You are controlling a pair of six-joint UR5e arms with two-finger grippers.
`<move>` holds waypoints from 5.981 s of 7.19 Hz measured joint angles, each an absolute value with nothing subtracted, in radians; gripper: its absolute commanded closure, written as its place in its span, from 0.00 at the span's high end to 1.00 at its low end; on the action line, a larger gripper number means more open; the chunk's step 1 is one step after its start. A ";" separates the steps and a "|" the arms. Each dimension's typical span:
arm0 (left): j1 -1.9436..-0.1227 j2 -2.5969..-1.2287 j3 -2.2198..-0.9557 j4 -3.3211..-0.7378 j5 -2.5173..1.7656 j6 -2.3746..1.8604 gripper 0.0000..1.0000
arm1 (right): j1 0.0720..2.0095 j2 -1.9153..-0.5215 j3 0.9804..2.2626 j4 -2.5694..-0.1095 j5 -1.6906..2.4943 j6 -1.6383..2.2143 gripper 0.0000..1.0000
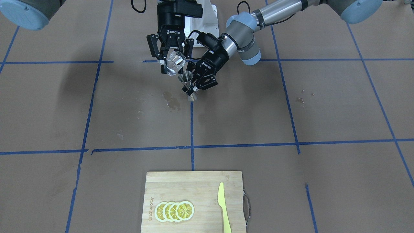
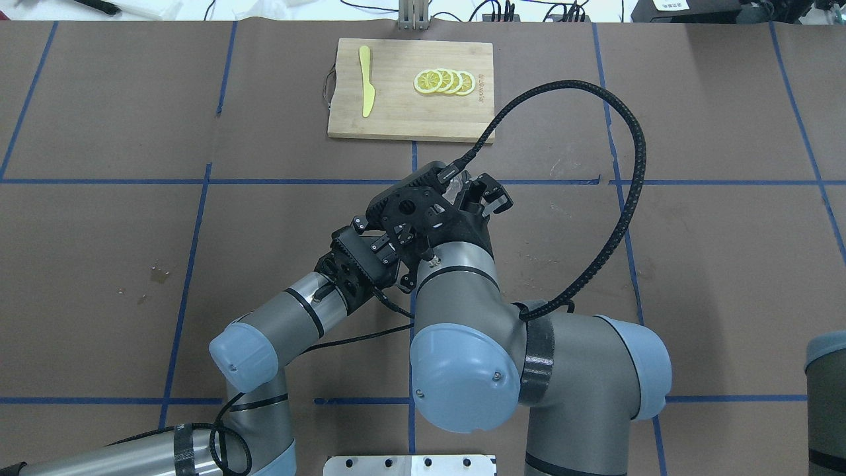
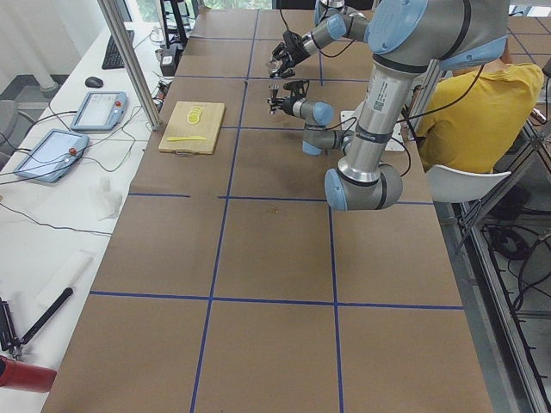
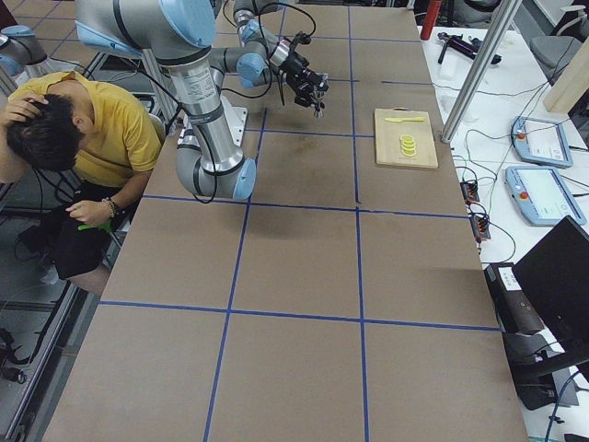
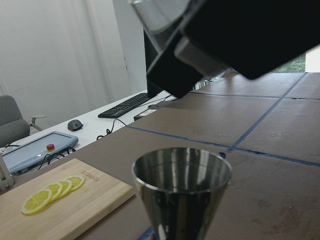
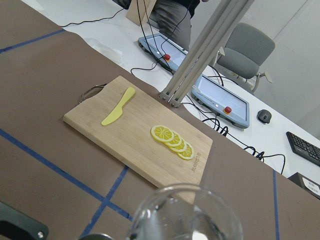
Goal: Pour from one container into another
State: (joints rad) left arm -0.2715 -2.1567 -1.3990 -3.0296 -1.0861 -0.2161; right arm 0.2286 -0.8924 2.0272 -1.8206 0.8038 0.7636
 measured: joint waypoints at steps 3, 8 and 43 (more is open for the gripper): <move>-0.272 -2.157 -1.399 -3.029 -1.086 -0.216 0.00 | 0.229 -0.882 2.028 -1.861 0.799 0.686 0.00; -0.271 -2.157 -1.399 -3.029 -1.087 -0.216 0.00 | 0.231 -0.866 2.026 -1.923 0.772 0.574 0.00; -0.272 -2.149 -1.417 -3.036 -1.075 -0.264 0.00 | 0.265 -0.849 2.070 -1.858 0.772 0.569 0.00</move>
State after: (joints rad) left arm -0.2717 -2.1487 -1.4173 -3.0358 -1.0752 -0.2638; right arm 0.2655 -0.8486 2.0698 -1.8582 0.7723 0.5695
